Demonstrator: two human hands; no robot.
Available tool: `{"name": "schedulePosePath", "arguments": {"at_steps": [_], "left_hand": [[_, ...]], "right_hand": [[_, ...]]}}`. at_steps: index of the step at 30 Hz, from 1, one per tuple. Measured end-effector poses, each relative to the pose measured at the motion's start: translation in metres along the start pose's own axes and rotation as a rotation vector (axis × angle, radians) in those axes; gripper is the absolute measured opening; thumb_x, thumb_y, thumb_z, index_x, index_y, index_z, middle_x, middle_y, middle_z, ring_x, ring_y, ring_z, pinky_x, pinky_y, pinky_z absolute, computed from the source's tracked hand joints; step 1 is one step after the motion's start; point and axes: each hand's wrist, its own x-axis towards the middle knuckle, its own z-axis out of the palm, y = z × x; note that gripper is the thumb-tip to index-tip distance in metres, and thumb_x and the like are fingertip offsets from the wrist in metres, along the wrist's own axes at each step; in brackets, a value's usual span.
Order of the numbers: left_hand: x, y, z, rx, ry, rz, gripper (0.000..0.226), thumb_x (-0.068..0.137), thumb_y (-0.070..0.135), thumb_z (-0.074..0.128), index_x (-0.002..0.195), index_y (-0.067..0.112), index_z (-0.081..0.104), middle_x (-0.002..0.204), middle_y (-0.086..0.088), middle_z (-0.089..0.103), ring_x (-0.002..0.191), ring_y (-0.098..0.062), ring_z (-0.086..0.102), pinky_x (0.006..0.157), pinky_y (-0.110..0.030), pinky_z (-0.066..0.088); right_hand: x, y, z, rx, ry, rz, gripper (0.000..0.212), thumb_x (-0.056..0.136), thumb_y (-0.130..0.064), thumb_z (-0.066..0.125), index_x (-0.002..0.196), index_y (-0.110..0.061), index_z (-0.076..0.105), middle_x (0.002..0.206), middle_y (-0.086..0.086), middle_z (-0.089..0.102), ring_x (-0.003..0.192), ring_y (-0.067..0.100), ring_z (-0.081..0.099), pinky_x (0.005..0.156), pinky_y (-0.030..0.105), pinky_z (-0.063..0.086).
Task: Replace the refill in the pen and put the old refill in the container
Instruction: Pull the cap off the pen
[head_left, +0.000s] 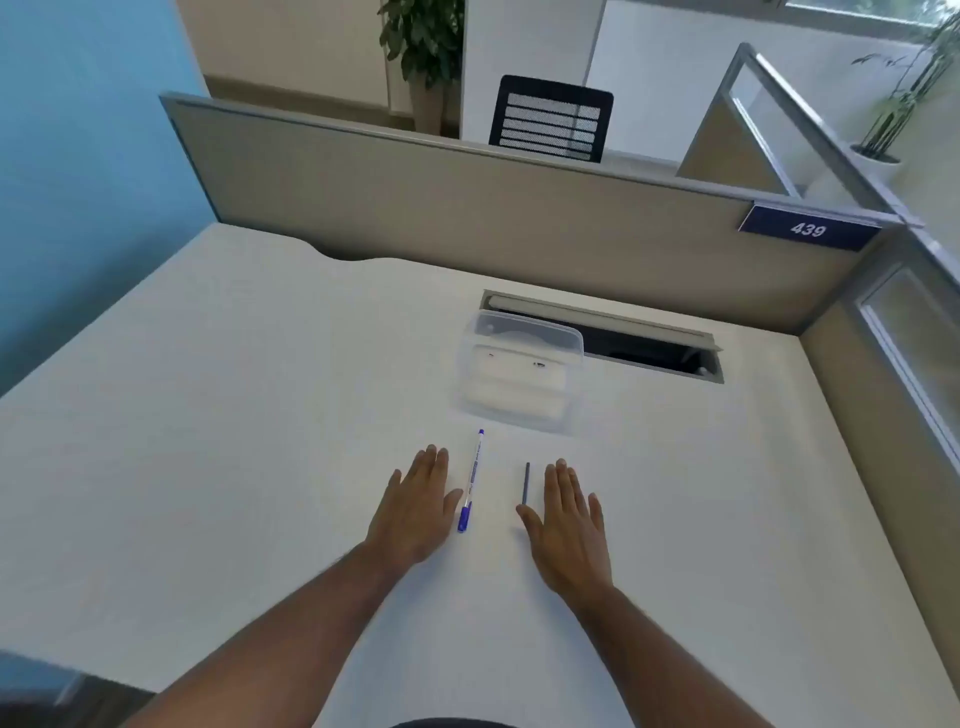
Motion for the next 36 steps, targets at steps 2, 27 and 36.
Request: {"name": "schedulePosePath", "arguments": {"at_steps": [2, 27, 36], "left_hand": [[-0.003, 0.003, 0.002, -0.059, 0.013, -0.042, 0.056, 0.103, 0.039, 0.032, 0.15, 0.009, 0.027, 0.157, -0.01, 0.034, 0.141, -0.025, 0.037, 0.109, -0.042, 0.037], [0.047, 0.017, 0.007, -0.167, -0.061, -0.04, 0.035, 0.096, 0.042, 0.052, 0.101, 0.009, 0.047, 0.098, -0.008, 0.057, 0.088, -0.031, 0.061, 0.066, -0.035, 0.042], [0.055, 0.018, 0.001, -0.156, -0.106, -0.058, 0.006, 0.092, 0.014, 0.046, 0.088, 0.011, 0.043, 0.099, -0.013, 0.063, 0.082, -0.032, 0.059, 0.064, -0.032, 0.038]], "right_hand": [[-0.002, 0.004, 0.002, -0.005, -0.033, -0.008, 0.074, 0.106, -0.057, 0.021, 0.163, -0.017, -0.005, 0.172, -0.002, -0.012, 0.158, 0.012, -0.008, 0.129, 0.041, 0.001], [-0.011, 0.003, 0.016, -0.044, -0.263, 0.093, 0.083, 0.101, -0.067, 0.021, 0.161, -0.02, -0.012, 0.168, -0.007, -0.024, 0.155, 0.01, -0.02, 0.128, 0.04, -0.003], [-0.011, -0.002, 0.017, -0.017, -0.213, 0.12, 0.08, 0.103, -0.063, 0.023, 0.163, -0.018, -0.005, 0.17, -0.005, -0.018, 0.157, 0.012, -0.014, 0.128, 0.041, 0.0]]}}
